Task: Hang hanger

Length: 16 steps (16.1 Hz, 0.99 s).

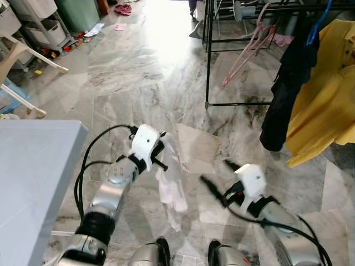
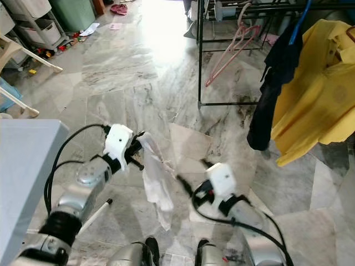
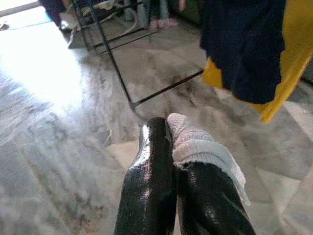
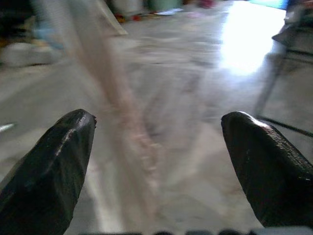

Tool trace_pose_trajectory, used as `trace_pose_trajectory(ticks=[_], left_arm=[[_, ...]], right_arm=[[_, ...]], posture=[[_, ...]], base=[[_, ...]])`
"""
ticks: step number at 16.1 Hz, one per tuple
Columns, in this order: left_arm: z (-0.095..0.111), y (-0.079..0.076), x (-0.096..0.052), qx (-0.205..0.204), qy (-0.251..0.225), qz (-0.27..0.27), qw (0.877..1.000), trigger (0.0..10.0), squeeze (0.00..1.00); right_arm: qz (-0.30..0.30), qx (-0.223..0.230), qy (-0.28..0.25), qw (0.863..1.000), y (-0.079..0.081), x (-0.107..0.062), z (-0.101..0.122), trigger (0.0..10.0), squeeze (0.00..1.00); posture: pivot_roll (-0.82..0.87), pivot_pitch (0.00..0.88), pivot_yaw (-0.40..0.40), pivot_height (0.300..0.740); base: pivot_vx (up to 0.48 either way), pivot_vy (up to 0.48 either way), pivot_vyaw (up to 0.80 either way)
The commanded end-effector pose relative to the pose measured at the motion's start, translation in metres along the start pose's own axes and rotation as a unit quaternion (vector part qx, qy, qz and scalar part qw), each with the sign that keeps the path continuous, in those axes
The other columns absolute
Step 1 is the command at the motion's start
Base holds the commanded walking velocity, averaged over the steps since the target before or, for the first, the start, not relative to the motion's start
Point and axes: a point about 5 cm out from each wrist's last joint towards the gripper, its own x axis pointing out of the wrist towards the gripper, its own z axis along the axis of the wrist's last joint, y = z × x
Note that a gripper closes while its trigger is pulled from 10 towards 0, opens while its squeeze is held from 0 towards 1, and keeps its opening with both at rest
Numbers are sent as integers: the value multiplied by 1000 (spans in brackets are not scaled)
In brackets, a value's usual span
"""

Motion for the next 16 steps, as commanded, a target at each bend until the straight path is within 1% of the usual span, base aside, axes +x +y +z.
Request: trace_pose_trajectory(ticks=[1,2,3,5,6,8,9,10,11,12,13,14,15,16], left_arm=[[-10,2,-6,-3,13,17,1000,10000,0],[-23,1,-12,-32,20,45,998,10000,0],[-32,4,-19,-62,22,87,994,10000,0],[-42,5,-31,-78,20,132,988,10000,0],[-51,2,-38,-84,30,141,986,10000,0],[-62,-2,-48,-101,42,151,982,10000,0],[-65,-4,-51,-97,44,150,983,10000,0],[-71,-7,-56,-101,52,153,982,10000,0],[-76,-8,-60,-106,60,160,980,10000,0],[-80,-3,-64,-117,60,187,974,10000,0],[-79,1,-68,-121,57,203,970,10000,0],[-78,7,-74,-119,52,221,967,10000,0],[-75,9,-77,-117,46,227,966,10000,0],[-68,10,-79,-107,31,224,968,10000,0]], right_arm=[[-46,-6,-2,999,-7,-1,-1,10000,0],[-125,11,-13,992,-18,-2,3,10000,0],[-190,24,-23,981,-24,-6,5,10000,0],[-258,42,-23,965,-26,-14,3,10000,0],[-280,46,-21,959,-24,-18,2,10000,0],[-287,55,-22,956,-21,-20,1,10000,0],[-291,57,-23,955,-20,-20,2,10000,0],[-304,56,-28,951,-21,-20,5,10000,0],[-313,49,-32,948,-22,-20,7,10000,0],[-322,44,-38,945,-23,-21,10,10000,0],[-320,31,-41,946,-24,-22,13,10000,0],[-325,31,-46,944,-25,-25,16,10000,0],[-328,34,-48,943,-25,-27,17,10000,0],[-327,32,-54,943,-26,-29,21,10000,0]], posture=[[-92,199,74,740],[-99,197,68,740],[-102,195,67,740],[-109,194,54,740],[-110,194,52,740],[-116,192,43,740],[-116,190,39,740],[-119,188,36,740],[-120,184,34,740],[-128,170,32,740],[-128,170,32,740],[-120,161,24,740],[-121,160,18,740],[-114,159,13,740]], base=[[0,0,0],[0,0,0],[0,0,0],[0,0,0],[0,0,0],[0,0,0],[0,0,0],[0,0,0],[0,0,0],[0,0,0],[0,0,0],[0,0,0],[0,0,0],[0,0,0]])
